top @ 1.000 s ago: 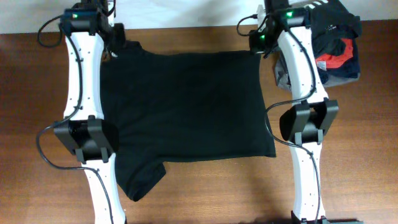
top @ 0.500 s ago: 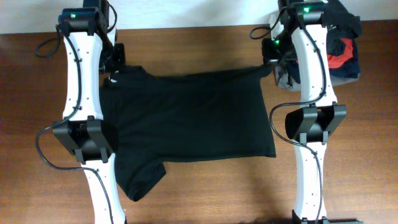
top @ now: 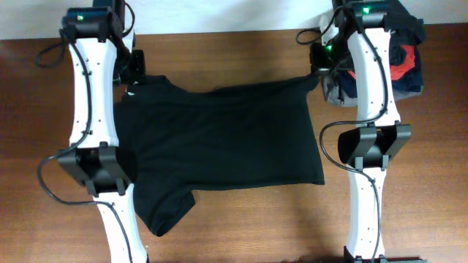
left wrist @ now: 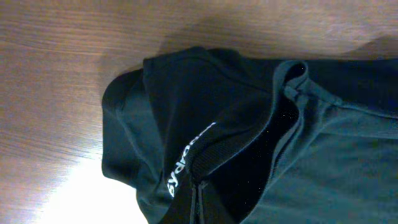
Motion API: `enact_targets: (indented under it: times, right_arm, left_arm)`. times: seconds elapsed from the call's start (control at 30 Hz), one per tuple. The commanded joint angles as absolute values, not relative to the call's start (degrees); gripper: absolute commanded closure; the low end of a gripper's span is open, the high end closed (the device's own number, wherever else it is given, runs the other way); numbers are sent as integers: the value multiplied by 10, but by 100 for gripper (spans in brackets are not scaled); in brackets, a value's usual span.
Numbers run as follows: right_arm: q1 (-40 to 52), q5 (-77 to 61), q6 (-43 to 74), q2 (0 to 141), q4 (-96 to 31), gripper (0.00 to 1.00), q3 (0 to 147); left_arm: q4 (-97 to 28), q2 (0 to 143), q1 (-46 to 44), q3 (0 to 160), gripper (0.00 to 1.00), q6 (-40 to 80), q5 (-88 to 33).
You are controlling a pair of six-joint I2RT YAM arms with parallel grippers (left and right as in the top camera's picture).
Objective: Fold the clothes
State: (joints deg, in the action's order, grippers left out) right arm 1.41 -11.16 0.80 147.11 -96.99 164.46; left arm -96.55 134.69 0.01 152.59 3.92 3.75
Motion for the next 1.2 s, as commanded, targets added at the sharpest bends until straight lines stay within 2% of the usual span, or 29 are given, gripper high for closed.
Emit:
enact_targets:
  times: [0.0, 0.23, 0.47, 0.63, 1.17]
  right_arm:
    - [14, -116, 4, 1413, -974, 96, 1652]
    - [29, -82, 4, 1386, -974, 96, 1652]
    - [35, -81, 4, 1386, -974, 96, 1647]
    - [31, -60, 4, 1379, -974, 96, 1563]
    - [-7, -84, -2, 1365, -973, 96, 1497]
  left_arm:
    - [-967, 1287, -2, 1533, 99, 32, 14]
    - [-967, 1243, -21, 1508, 99, 32, 18]
    - [-966, 1218, -25, 1409, 99, 46, 59]
    - [-956, 1218, -19, 1367, 99, 60, 114]
    - [-849, 1218, 35, 1228, 99, 64, 69]
